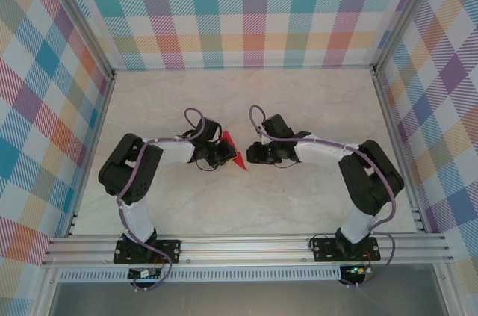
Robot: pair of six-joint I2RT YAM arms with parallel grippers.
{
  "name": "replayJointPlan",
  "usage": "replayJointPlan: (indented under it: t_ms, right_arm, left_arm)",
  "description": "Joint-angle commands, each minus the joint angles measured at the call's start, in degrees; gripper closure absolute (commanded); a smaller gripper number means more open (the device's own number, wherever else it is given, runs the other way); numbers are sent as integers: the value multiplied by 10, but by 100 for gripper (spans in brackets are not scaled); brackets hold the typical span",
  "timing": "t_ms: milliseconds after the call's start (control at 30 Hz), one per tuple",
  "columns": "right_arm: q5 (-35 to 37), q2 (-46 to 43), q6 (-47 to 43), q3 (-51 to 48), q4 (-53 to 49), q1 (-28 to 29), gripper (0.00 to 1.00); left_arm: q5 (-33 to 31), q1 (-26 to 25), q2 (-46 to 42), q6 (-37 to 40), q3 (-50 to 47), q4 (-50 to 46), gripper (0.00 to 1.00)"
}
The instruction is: Fold a paper plane with a square sheet of paper (pick it up from the middle)
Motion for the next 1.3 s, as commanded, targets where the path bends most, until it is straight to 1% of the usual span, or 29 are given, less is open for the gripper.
replayJointPlan:
  t_ms: [0, 133, 233, 300, 400, 433, 667, 967, 1133, 1267]
  right_arm:
    - [46, -29, 0, -14, 19, 16, 68]
    - [43, -27, -3, -6, 17, 33, 70]
    - [26, -2, -6, 11, 12, 45, 77]
    - [18, 15, -7, 24, 10, 52, 84]
    - [12, 38, -4, 37, 8, 54, 91]
    - [12, 42, -3, 40, 9, 54, 92]
    - [11, 74, -6, 68, -4, 53, 93]
    - [-26, 104, -9, 87, -7, 53, 93]
    - [-18, 120, -10, 90, -26, 53, 94]
    - [9, 127, -10, 90, -49, 54, 94]
  left_arm:
    - [-43, -3, 7, 15, -6, -62, 87]
    - [-45, -3, 8, 14, -7, -62, 87]
    - [-46, -3, 8, 14, -9, -62, 87]
    - [-46, -3, 8, 14, -8, -64, 87]
    - [-47, -3, 8, 14, -5, -64, 87]
    - [-47, -3, 7, 14, -6, -66, 87]
    - [-47, -3, 7, 15, -6, -66, 87]
    - [-46, -3, 10, 14, -5, -66, 87]
    - [-47, -3, 11, 13, -6, -68, 87]
    - [-47, -3, 10, 14, -6, -68, 87]
